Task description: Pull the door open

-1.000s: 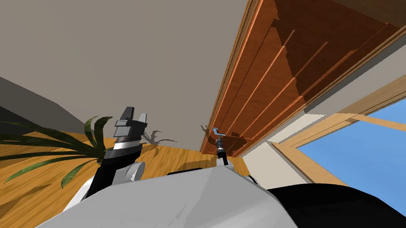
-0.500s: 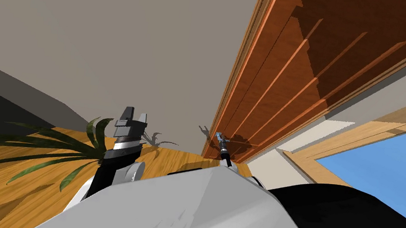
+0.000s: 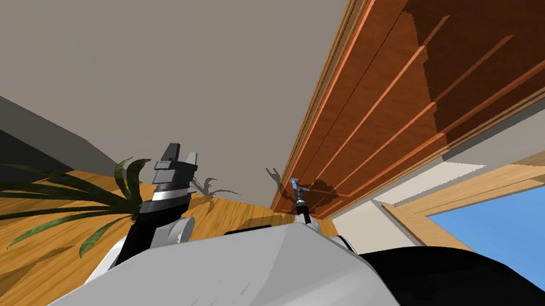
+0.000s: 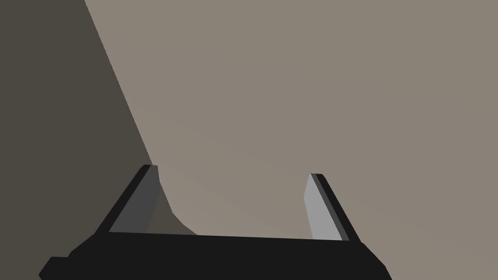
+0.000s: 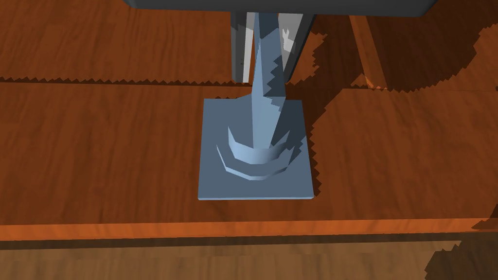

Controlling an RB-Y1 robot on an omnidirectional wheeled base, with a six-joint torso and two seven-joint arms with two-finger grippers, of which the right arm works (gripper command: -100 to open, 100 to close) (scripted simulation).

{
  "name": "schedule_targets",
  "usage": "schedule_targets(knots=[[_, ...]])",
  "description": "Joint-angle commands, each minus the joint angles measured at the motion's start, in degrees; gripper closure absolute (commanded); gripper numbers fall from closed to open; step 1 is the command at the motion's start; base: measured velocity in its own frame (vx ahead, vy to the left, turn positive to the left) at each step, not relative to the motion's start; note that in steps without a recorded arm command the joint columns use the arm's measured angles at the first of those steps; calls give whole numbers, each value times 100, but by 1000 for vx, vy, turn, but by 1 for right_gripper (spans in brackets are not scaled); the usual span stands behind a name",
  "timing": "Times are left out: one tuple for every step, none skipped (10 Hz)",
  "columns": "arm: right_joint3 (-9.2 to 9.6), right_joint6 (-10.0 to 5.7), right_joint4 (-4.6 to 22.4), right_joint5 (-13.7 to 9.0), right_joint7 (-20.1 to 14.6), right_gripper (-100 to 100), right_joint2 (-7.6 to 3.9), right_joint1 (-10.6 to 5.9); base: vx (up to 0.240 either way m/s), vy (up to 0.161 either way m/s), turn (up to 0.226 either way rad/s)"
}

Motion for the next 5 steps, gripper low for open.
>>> schedule_targets(knots=[[-4,-10,-6,-2,0,100,-5,-2,0,0,0],[-4,-10,-6,-2,0,100,-5,-2,0,0,0],[-4,-10,-6,-2,0,100,-5,-2,0,0,0],[33,-11,-3,-17,-20,100,-21,17,-114,-13,163],[44,-16,-4,-23,-26,100,-29,23,-186,-61,127]])
